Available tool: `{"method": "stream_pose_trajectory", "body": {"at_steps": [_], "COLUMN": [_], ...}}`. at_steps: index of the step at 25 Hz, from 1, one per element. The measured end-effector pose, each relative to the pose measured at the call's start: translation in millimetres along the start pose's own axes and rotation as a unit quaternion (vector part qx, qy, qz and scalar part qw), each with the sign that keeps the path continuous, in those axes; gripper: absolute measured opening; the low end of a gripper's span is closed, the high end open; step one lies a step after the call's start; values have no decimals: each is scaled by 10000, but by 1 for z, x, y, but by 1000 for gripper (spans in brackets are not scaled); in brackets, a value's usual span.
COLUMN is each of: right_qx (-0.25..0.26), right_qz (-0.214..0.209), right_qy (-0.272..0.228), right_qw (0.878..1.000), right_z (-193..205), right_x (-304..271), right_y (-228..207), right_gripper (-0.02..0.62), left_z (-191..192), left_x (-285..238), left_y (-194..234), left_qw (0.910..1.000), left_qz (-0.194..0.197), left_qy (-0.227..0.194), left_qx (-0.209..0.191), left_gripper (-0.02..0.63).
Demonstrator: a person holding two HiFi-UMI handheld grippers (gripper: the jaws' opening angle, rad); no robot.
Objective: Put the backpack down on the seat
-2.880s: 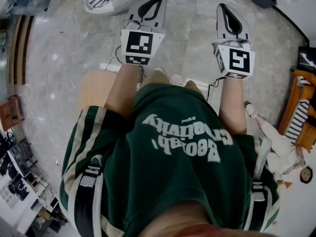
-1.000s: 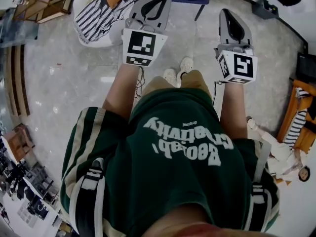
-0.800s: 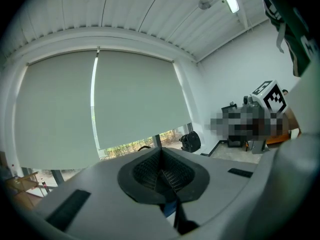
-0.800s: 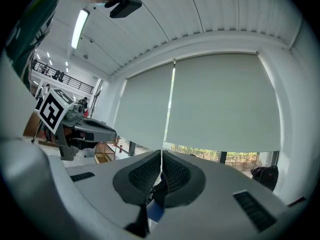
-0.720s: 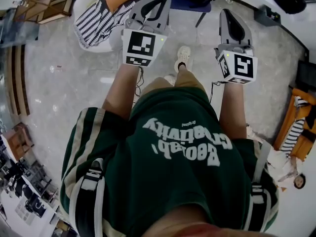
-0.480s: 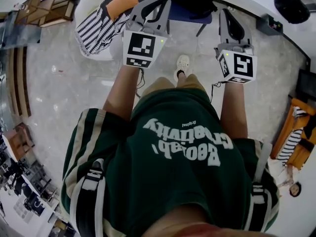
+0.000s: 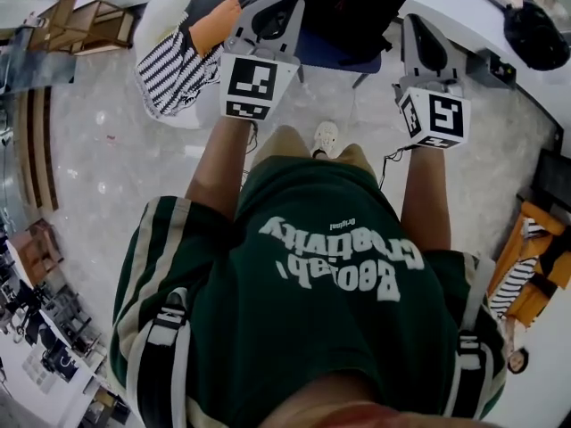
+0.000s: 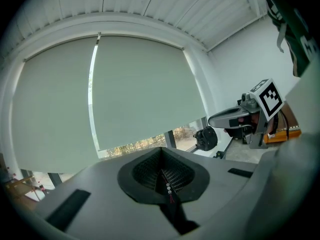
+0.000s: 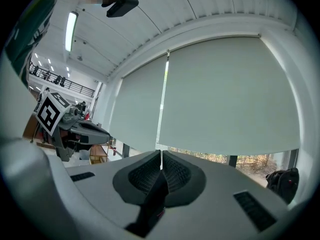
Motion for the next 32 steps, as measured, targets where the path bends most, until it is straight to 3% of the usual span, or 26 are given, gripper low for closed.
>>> {"method": "stream_pose_trajectory", "body": {"at_steps": [8, 17, 19, 21, 23, 24, 27, 32], "right_qx": [-104, -368, -497, -617, -697, -725, -873, -1243], "right_qz": [186, 926, 1032, 984, 933, 925, 952, 1142], "right_qy": [316, 1078, 1192, 1322, 1486, 1581, 1883, 2200], "right_qw": [9993, 9892, 9862, 9844, 9820, 9804, 9736, 9608], "right_z": [33, 71, 80, 89, 98, 104, 127, 173], "right_x": [-70, -187, -208, -224, -235, -240, -250, -260], "right_y": [-20, -44, -43, -38, -33, -32, -36, -57], "right_gripper": [35, 38, 71, 201, 212, 212, 232, 253], "left_z": [16, 52, 60, 69, 79, 84, 103, 131], "left_x": [-78, -201, -223, -241, -257, -265, -288, -325], "left_y": [50, 136, 150, 158, 163, 166, 173, 175], "left_qw": [9994, 9903, 9872, 9823, 9765, 9739, 9655, 9547], "left_qz": [282, 1256, 1459, 1729, 1989, 2091, 2338, 2537], "left_qy": [191, 596, 647, 720, 818, 872, 1117, 1503], "left_qx": [24, 70, 53, 87, 111, 117, 269, 399], "left_gripper": [18, 20, 20, 20, 23, 29, 132, 189]}}
Point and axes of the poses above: the fingertips, and each gripper's own axes: x backward along the fingers, y to its left, z out of its underside, the point moved 2 cm from there along x, backward along the fingers, and after that the axes turned 11 degrees about x, right-handed, at the moved point
